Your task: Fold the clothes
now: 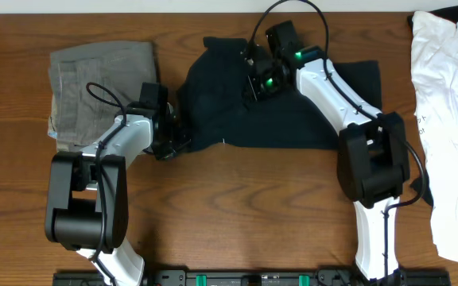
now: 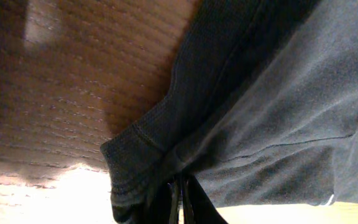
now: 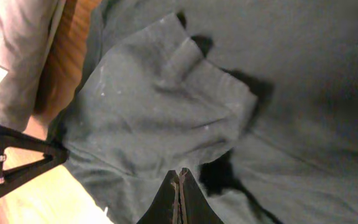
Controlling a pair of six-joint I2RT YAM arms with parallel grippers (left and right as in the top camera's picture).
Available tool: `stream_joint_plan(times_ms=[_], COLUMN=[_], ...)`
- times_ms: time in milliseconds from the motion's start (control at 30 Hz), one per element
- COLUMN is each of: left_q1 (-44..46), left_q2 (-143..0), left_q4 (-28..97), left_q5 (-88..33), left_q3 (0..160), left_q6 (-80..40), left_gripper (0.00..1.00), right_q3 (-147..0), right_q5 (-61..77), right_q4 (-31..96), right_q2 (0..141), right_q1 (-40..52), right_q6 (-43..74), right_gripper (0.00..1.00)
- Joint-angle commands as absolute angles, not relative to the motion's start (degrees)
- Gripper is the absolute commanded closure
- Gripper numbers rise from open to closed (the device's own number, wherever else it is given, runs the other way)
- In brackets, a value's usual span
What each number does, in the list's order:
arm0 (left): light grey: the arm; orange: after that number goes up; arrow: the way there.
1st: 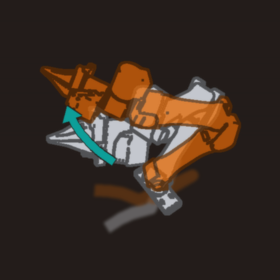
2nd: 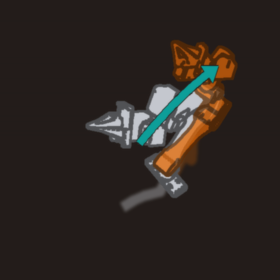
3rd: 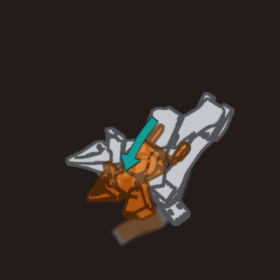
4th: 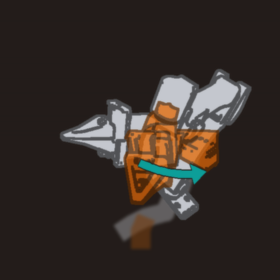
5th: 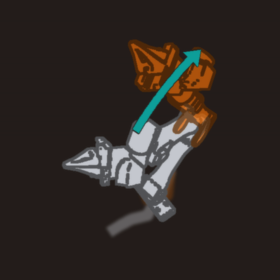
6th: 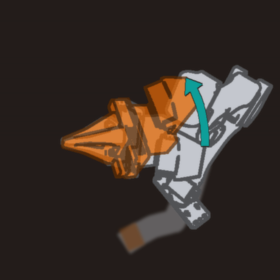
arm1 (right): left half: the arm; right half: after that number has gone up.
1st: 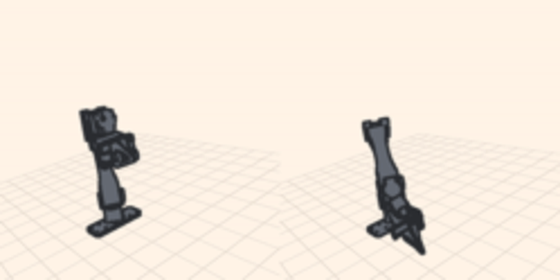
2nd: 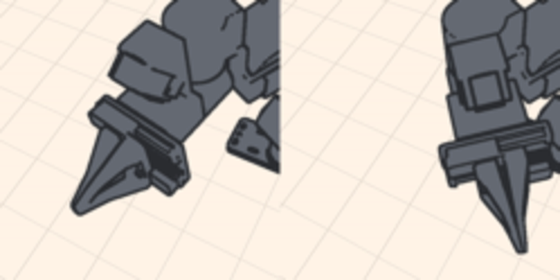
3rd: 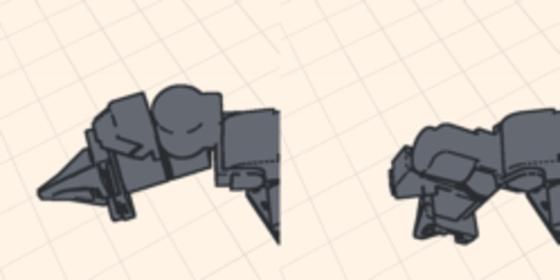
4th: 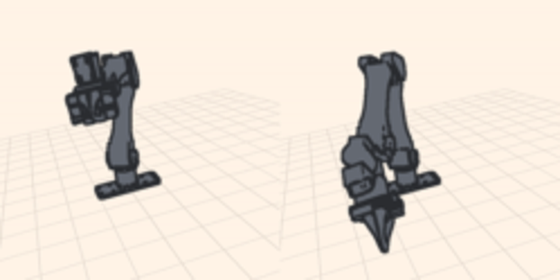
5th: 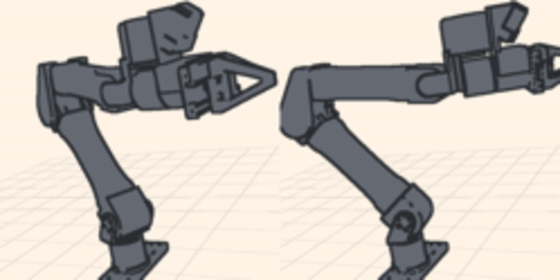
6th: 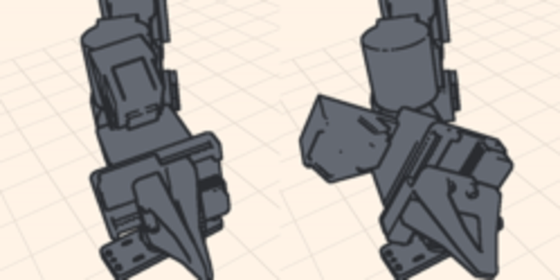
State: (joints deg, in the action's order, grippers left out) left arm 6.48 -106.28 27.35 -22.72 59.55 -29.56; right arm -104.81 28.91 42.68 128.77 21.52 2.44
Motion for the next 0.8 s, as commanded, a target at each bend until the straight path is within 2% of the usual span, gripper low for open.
stream_joint_plan(times_ms=[0, 367, 767], left_q1=[6.2, 6.2, 6.2], left_q2=[-107.1, -107.1, -107.1], left_q4=[27.9, 27.9, 27.9], left_q5=[-18.3, -18.3, -18.3], left_q3=[58.7, 58.7, 58.7], left_q6=[-28.3, -28.3, -28.3], left_gripper=[0.93, 0.93, 0.93], right_q3=[-103.6, -94.0, -93.3], right_q5=[27.9, 19.6, 13.5], right_q4=[42.3, 33.7, 29.4], right_q2=[127.6, 127.7, 127.7], right_q1=[23.5, 25.3, 21.7], right_q6=[3.2, 5.1, 5.9], right_gripper=[0.99, 0.99, 0.96])
